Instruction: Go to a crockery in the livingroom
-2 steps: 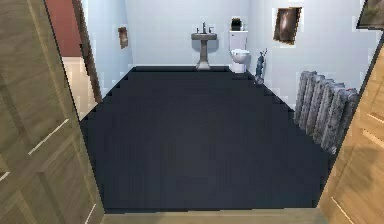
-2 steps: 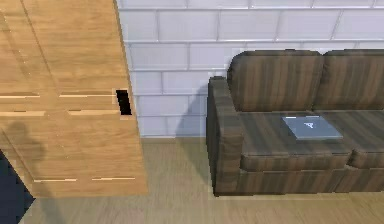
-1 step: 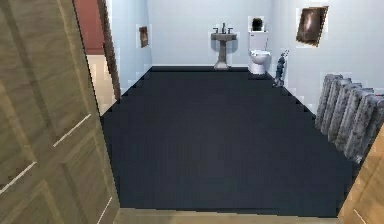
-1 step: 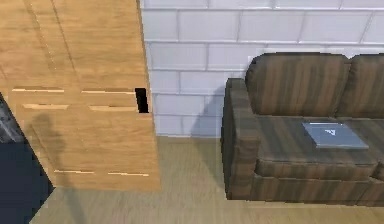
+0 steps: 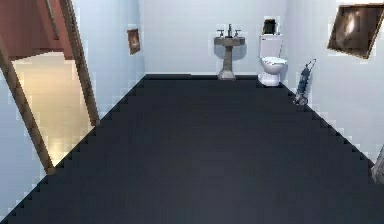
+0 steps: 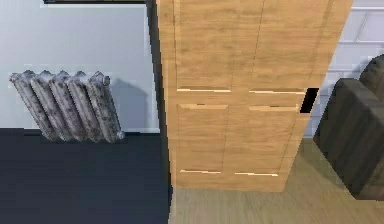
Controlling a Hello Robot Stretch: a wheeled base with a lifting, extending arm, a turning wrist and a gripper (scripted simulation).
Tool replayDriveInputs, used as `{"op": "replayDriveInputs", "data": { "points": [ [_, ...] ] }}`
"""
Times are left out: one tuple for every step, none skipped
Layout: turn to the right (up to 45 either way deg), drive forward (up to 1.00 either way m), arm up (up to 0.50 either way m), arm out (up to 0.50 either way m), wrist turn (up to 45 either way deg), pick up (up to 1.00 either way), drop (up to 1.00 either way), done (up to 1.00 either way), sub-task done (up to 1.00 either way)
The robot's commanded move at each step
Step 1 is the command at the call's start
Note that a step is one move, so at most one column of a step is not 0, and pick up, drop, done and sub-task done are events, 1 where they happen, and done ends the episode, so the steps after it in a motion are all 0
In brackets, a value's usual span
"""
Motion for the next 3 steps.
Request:
{"op": "replayDriveInputs", "data": {
  "points": [
    [-9.0, 0.00, 0.00, 0.00, 0.0, 0.00, 0.00, 0.00, 0.00],
    [0.0, 0.30, 0.00, 0.00, 0.0, 0.00, 0.00, 0.00, 0.00],
    [3.0, 0.00, 0.00, 0.00, 0.0, 0.00, 0.00, 0.00, 0.00]
  ]
}}
